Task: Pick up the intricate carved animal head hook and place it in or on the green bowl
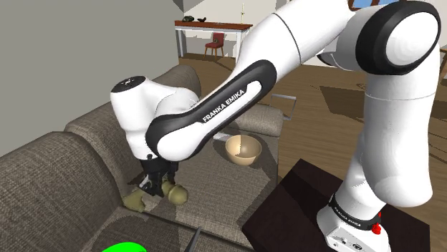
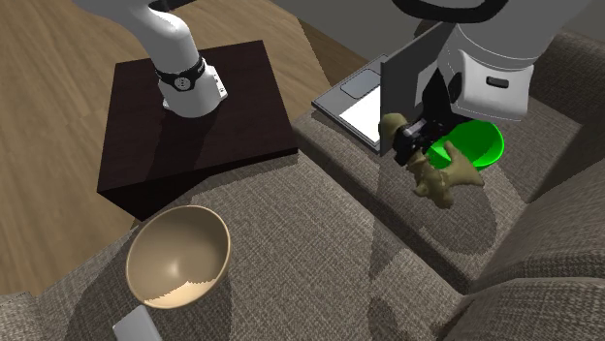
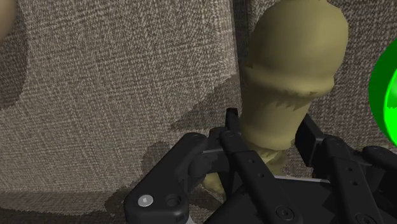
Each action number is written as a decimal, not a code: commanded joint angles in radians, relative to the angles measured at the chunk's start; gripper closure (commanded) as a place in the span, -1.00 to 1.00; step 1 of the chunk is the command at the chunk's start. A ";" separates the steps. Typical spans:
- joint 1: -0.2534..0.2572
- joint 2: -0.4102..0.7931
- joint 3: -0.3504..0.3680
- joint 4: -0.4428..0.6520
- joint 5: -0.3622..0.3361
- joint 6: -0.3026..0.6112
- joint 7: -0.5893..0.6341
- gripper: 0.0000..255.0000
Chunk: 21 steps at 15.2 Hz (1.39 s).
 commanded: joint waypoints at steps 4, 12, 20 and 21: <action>0.091 0.075 0.020 0.111 -0.030 -0.052 0.109 1.00; 0.264 0.237 0.033 0.358 -0.085 -0.161 0.266 1.00; 0.322 0.324 0.021 0.417 -0.116 -0.140 0.312 1.00; 0.323 0.330 0.019 0.413 -0.119 -0.130 0.314 1.00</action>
